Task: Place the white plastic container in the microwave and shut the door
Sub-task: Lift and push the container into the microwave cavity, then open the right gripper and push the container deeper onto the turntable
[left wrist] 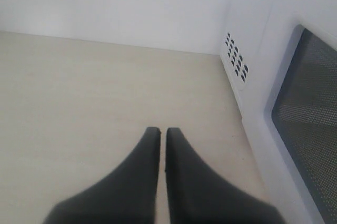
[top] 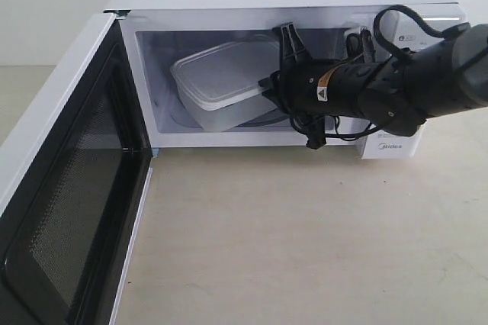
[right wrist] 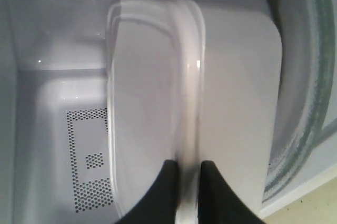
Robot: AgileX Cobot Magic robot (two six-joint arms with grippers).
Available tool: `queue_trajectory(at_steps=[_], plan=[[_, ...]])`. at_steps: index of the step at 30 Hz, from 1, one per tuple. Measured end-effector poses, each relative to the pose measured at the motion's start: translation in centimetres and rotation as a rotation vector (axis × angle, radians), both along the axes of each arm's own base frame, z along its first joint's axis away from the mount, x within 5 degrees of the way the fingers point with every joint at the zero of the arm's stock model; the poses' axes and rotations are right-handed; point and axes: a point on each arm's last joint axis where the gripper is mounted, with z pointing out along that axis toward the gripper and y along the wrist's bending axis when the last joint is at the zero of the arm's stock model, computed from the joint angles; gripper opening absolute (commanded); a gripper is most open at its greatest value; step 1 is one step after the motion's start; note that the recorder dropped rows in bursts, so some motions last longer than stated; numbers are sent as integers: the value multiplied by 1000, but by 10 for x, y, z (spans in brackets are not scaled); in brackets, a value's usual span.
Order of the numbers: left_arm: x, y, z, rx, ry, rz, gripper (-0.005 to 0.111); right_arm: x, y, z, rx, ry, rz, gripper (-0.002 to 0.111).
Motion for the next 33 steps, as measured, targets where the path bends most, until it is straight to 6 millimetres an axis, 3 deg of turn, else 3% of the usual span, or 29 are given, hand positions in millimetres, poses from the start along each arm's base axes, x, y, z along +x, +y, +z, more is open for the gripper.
queue_trajectory(at_steps=[2,4,11,15,18,20,24,28,33], plan=[[0,0,0,0,0,0,4,0,0,0,4,-2,0,36],[0,0,0,0,0,0,4,0,0,0,6,-1,-1,41],[0,0,0,0,0,0,4,0,3,3,87,-42,33,40],[0,0,0,0,0,0,4,-3,4,4,142,-48,124,40],[0,0,0,0,0,0,4,-7,4,2,80,-83,243,40],[0,0,0,0,0,0,4,-7,18,-4,57,-128,401,35],[0,0,0,3,0,0,4,-18,36,1,7,-217,647,0],[0,0,0,3,0,0,4,-27,43,-1,-70,-262,757,0],[0,0,0,3,0,0,4,-27,44,-3,-104,-265,766,0]])
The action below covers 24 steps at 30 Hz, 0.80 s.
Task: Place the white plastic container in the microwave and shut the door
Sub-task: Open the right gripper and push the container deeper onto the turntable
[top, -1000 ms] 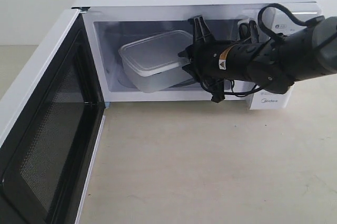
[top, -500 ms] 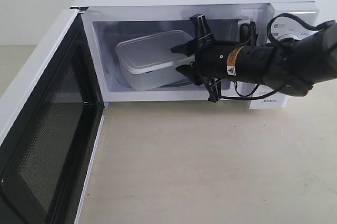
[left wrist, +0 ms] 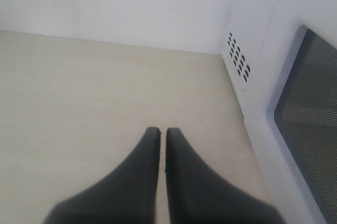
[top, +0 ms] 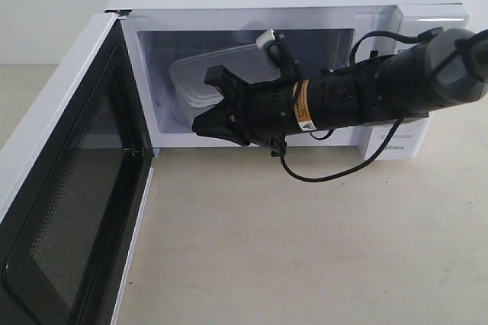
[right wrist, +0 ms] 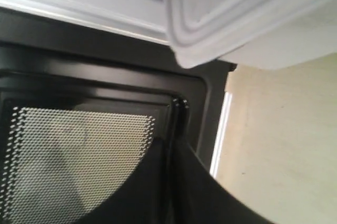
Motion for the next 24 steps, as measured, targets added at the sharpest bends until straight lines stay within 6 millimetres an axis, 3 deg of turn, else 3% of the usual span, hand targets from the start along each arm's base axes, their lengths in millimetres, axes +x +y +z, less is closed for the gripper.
queue_trajectory(at_steps=[6,14,24], plan=[[0,0,0,0,0,0,4,-1,2,-3,-49,-31,5,0],[0,0,0,0,0,0,4,-27,38,-12,-262,-298,183,0],[0,0,0,0,0,0,4,-14,35,-15,-580,-710,262,0]])
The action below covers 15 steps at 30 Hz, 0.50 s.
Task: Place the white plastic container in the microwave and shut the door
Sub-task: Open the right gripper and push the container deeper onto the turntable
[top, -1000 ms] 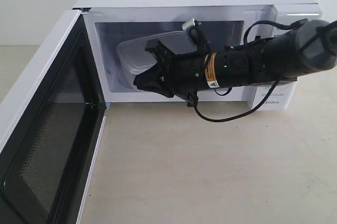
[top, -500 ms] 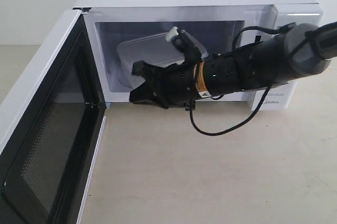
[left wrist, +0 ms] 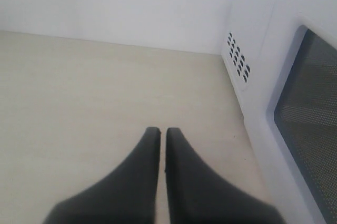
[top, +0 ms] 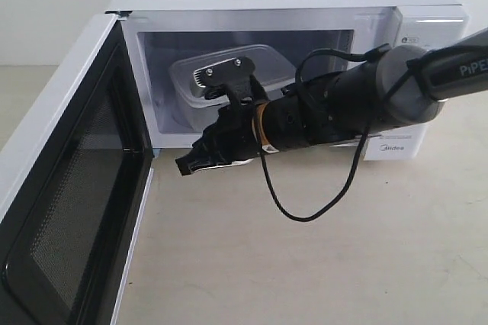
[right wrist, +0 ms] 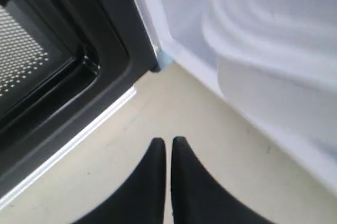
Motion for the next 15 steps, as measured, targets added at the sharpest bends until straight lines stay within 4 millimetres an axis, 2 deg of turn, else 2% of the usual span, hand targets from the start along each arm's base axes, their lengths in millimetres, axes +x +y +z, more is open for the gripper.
queue_trajectory(at_steps=[7,15], plan=[[0,0,0,0,0,0,4,6,4,10,-47,-203,101,0],[0,0,0,0,0,0,4,15,1,15,-92,-345,69,0]])
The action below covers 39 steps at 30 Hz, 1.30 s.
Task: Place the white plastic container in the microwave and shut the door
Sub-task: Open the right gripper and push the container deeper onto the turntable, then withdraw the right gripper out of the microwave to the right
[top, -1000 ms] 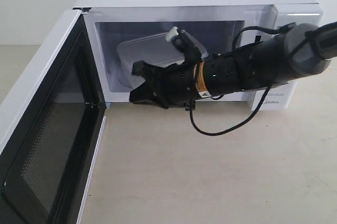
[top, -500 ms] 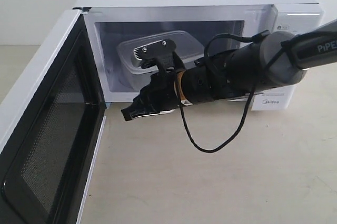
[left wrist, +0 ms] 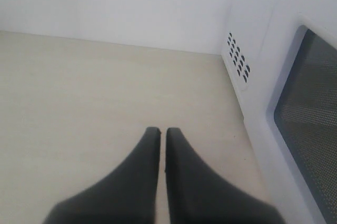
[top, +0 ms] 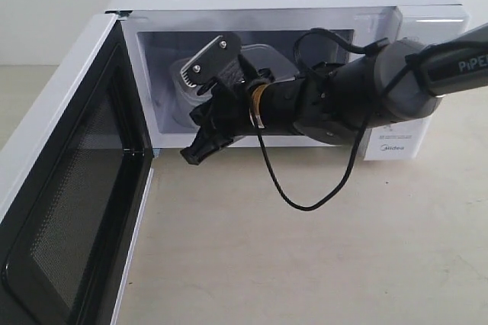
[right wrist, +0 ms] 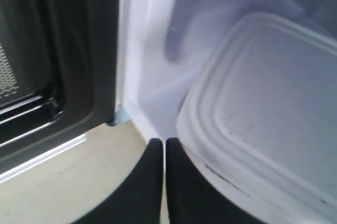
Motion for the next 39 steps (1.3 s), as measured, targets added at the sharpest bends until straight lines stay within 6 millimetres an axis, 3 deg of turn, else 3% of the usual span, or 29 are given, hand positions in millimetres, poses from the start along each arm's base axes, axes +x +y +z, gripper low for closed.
queue_trajectory(at_steps=[10,14,17,23,25,28,32,36,39], plan=[[0,0,0,0,0,0,4,8,-6,3,9,-47,-109,0],[0,0,0,0,0,0,4,3,-3,2,-22,-20,-110,0],[0,0,0,0,0,0,4,-12,5,11,-56,-18,-72,0],[0,0,0,0,0,0,4,-65,7,49,-34,-65,23,0],[0,0,0,0,0,0,4,-84,-1,61,-4,-67,34,0],[0,0,0,0,0,0,4,-123,-37,80,105,-46,10,0],[0,0,0,0,0,0,4,-159,-72,99,239,-45,-17,0],[0,0,1,1,-14,2,4,-186,-103,95,228,-17,-45,0],[2,2,15,6,-161,20,4,-209,-127,97,273,-55,-43,0]])
